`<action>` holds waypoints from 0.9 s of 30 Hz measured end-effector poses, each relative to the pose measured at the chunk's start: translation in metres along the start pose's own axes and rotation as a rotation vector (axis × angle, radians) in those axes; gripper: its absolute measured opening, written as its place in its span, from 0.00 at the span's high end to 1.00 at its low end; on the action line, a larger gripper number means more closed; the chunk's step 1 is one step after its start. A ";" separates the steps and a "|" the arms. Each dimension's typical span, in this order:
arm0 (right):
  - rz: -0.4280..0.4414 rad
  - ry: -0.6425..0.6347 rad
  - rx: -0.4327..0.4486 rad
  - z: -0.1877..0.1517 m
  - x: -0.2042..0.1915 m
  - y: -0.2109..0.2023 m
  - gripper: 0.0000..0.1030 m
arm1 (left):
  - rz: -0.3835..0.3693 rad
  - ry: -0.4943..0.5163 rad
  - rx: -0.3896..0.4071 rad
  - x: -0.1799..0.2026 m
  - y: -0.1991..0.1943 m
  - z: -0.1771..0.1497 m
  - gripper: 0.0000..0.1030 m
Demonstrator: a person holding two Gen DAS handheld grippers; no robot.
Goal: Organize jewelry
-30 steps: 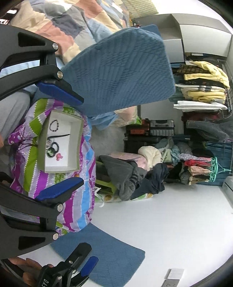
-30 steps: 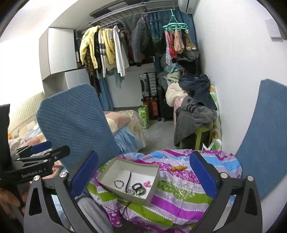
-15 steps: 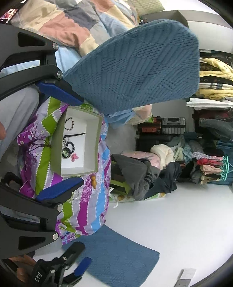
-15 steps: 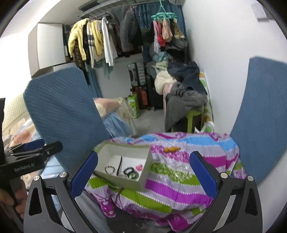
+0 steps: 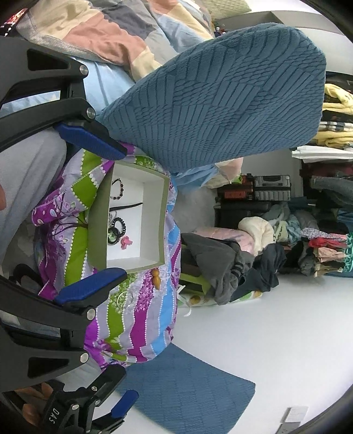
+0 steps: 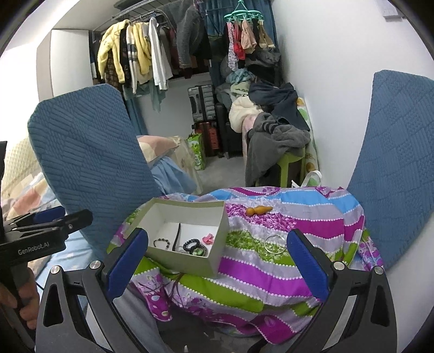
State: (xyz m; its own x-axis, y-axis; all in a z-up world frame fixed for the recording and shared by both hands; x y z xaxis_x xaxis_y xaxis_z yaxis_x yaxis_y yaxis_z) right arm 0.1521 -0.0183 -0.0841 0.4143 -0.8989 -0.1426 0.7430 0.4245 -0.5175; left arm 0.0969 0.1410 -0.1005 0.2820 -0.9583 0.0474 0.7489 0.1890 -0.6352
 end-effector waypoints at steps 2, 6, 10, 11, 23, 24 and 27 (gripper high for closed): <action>-0.012 -0.002 0.002 0.000 0.002 0.000 0.00 | -0.002 0.001 0.000 0.001 0.000 -0.001 0.20; -0.029 -0.014 0.000 0.000 0.003 0.001 0.00 | -0.003 0.001 -0.001 0.001 0.001 -0.001 0.20; -0.026 -0.020 -0.003 -0.001 0.003 0.001 0.00 | -0.002 0.001 -0.009 0.002 0.003 -0.004 0.20; -0.026 -0.020 -0.002 -0.001 0.003 0.000 0.00 | 0.000 0.003 -0.009 0.002 0.003 -0.005 0.20; -0.034 -0.033 -0.012 -0.005 0.004 0.001 0.00 | -0.004 -0.015 -0.011 -0.002 0.003 -0.007 0.20; -0.035 -0.034 -0.014 -0.006 0.004 0.001 0.00 | -0.005 -0.016 -0.014 -0.002 0.004 -0.008 0.20; -0.039 -0.036 -0.019 -0.007 0.007 0.000 0.00 | -0.004 -0.016 -0.019 -0.002 0.005 -0.010 0.20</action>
Point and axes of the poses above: each gripper's, at about its wrist camera, not at the fingertips, and y roughly the way its jaws point, x to its right, z to its top, the point moved 10 cm from there along y, roughly the way its jaws point, and after that the axes turned 1 degree about x, right-handed, at the moved point
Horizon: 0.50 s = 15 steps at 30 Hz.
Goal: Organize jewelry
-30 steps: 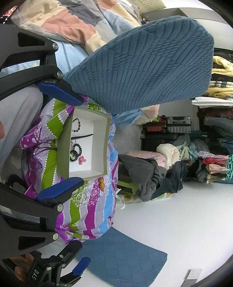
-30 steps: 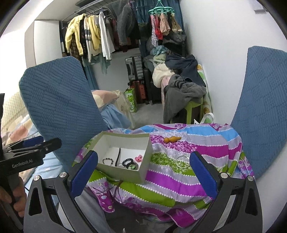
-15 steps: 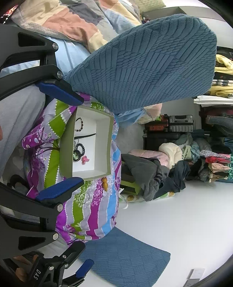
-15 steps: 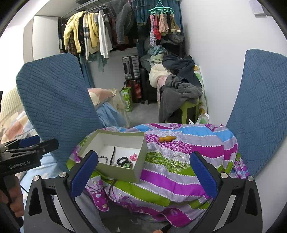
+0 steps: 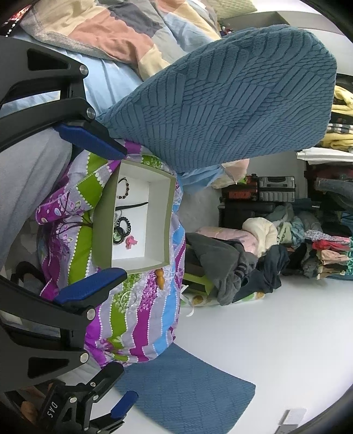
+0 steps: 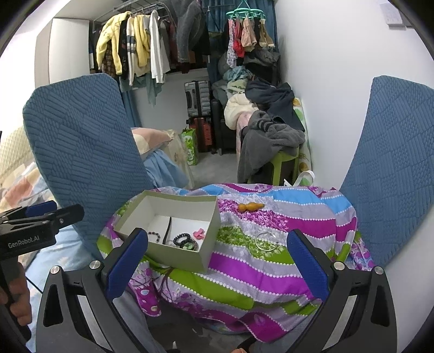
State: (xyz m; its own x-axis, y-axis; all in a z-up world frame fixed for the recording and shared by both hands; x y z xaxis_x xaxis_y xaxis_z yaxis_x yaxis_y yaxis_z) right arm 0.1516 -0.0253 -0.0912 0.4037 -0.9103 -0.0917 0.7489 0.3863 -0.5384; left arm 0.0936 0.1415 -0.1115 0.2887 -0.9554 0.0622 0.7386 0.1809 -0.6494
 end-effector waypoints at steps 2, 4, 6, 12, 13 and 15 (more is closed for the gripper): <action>-0.001 -0.001 0.001 0.000 0.001 0.000 0.00 | -0.001 0.001 -0.001 0.000 0.000 -0.001 0.20; 0.001 -0.001 0.000 0.000 0.000 0.000 0.00 | -0.004 0.003 -0.001 0.000 -0.001 -0.001 0.20; -0.001 -0.002 -0.002 0.000 0.001 0.000 0.00 | -0.006 0.005 -0.003 0.000 -0.001 -0.001 0.20; -0.004 -0.005 -0.003 0.001 0.003 -0.002 0.00 | -0.006 0.004 -0.004 -0.001 0.000 -0.001 0.20; -0.005 -0.005 -0.004 0.001 0.004 -0.002 0.00 | -0.007 0.003 -0.005 -0.001 0.000 -0.001 0.20; -0.004 -0.005 -0.007 0.000 0.006 -0.002 0.00 | -0.006 0.004 -0.004 -0.001 0.000 -0.001 0.20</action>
Point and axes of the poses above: each gripper's, at about its wrist camera, not at the fingertips, and y roughly the way its jaws point, x to its right, z to its top, the point moved 10 cm from there along y, roughly the way its jaws point, and after that the axes turned 1 degree about x, right-handed, at the moved point
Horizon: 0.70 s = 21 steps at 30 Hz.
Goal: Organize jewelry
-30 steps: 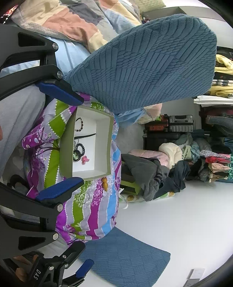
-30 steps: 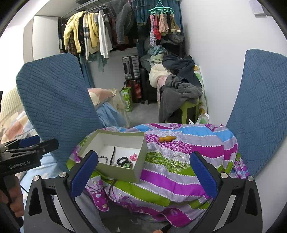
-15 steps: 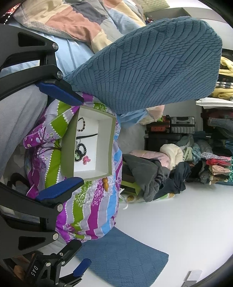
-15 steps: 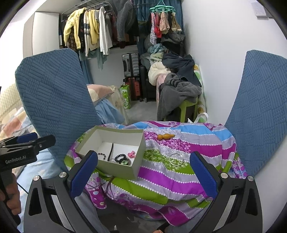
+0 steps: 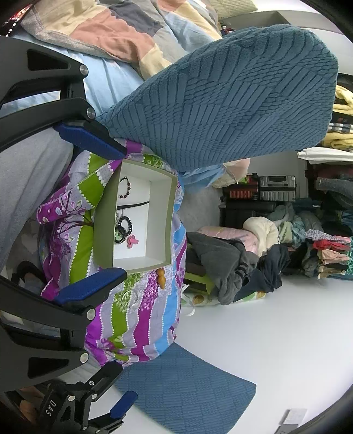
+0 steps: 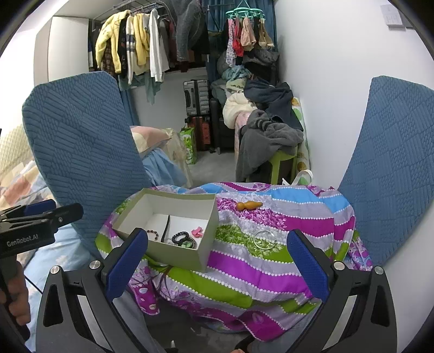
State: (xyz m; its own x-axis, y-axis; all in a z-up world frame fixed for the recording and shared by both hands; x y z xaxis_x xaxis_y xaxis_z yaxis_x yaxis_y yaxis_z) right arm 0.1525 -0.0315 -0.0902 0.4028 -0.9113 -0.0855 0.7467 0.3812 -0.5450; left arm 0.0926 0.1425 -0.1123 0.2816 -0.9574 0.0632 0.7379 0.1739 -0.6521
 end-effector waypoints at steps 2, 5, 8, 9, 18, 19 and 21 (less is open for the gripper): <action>-0.001 -0.002 0.000 0.000 -0.001 0.000 0.00 | 0.004 -0.001 -0.001 0.000 0.000 0.000 0.20; 0.000 0.000 -0.001 -0.001 -0.002 0.001 0.00 | 0.005 -0.001 -0.001 0.000 0.000 0.000 0.20; -0.005 -0.002 -0.001 -0.001 -0.002 0.001 0.00 | 0.003 -0.001 -0.001 0.000 0.000 0.000 0.20; -0.005 -0.004 0.000 -0.001 -0.002 0.001 0.00 | 0.002 -0.002 -0.001 0.000 0.000 0.000 0.20; -0.010 -0.007 -0.008 -0.005 -0.001 0.004 0.00 | -0.002 -0.003 -0.003 0.001 0.000 -0.001 0.20; -0.010 -0.006 -0.008 -0.005 -0.003 0.004 0.00 | 0.000 -0.003 -0.004 0.002 0.000 -0.002 0.20; -0.012 -0.006 -0.009 -0.005 -0.003 0.004 0.00 | 0.003 -0.003 -0.007 0.004 0.001 -0.004 0.20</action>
Point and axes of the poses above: each gripper's, at about its wrist camera, not at the fingertips, and y roughly the way its jaws point, x to its right, z to its top, the point moved 10 cm from there along y, roughly the way its jaws point, and after that the axes turned 1 degree about x, right-handed, at the moved point
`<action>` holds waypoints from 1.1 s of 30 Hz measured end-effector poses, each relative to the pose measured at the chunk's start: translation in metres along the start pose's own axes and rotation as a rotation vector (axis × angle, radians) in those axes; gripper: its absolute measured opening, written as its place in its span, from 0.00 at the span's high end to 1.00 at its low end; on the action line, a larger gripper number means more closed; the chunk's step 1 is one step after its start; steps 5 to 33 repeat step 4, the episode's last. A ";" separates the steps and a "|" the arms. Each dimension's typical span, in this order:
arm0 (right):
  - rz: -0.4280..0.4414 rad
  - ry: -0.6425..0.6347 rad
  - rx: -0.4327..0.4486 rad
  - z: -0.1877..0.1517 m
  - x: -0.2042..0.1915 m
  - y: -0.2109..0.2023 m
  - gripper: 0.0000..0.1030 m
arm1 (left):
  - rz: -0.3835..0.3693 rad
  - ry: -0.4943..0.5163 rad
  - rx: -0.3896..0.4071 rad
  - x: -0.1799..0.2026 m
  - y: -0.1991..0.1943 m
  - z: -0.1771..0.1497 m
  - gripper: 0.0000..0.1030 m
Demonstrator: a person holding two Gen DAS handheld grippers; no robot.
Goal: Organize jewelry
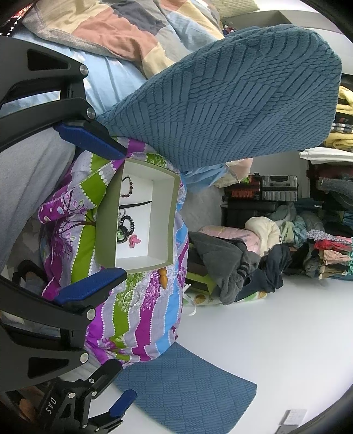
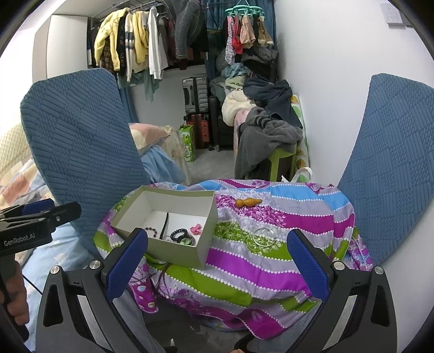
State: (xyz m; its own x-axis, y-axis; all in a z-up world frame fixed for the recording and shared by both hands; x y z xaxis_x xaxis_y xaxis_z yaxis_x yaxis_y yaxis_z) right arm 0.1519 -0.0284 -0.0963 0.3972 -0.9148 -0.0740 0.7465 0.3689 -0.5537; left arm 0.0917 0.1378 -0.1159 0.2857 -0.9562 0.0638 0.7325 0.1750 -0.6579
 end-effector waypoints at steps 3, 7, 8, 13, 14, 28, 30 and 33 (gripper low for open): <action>-0.003 0.001 -0.003 -0.004 0.000 0.001 0.00 | 0.003 -0.005 0.000 0.001 0.000 -0.002 0.20; -0.004 0.000 -0.004 -0.004 0.000 0.001 0.00 | 0.004 -0.006 0.000 0.000 0.000 -0.002 0.20; -0.004 0.000 -0.004 -0.004 0.000 0.001 0.00 | 0.004 -0.006 0.000 0.000 0.000 -0.002 0.20; -0.004 0.000 -0.004 -0.004 0.000 0.001 0.00 | 0.004 -0.006 0.000 0.000 0.000 -0.002 0.20; -0.004 0.000 -0.004 -0.004 0.000 0.001 0.00 | 0.004 -0.006 0.000 0.000 0.000 -0.002 0.20; -0.004 0.000 -0.004 -0.004 0.000 0.001 0.00 | 0.004 -0.006 0.000 0.000 0.000 -0.002 0.20; -0.004 0.000 -0.004 -0.004 0.000 0.001 0.00 | 0.004 -0.006 0.000 0.000 0.000 -0.002 0.20; -0.004 0.000 -0.004 -0.004 0.000 0.001 0.00 | 0.004 -0.006 0.000 0.000 0.000 -0.002 0.20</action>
Point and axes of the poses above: each gripper's, at about its wrist camera, not at the fingertips, and y roughly the way its jaws point, x to its right, z to its top, the point moved 10 cm from there along y, roughly the way its jaws point, and after that the axes turned 1 degree about x, right-handed, at the moved point
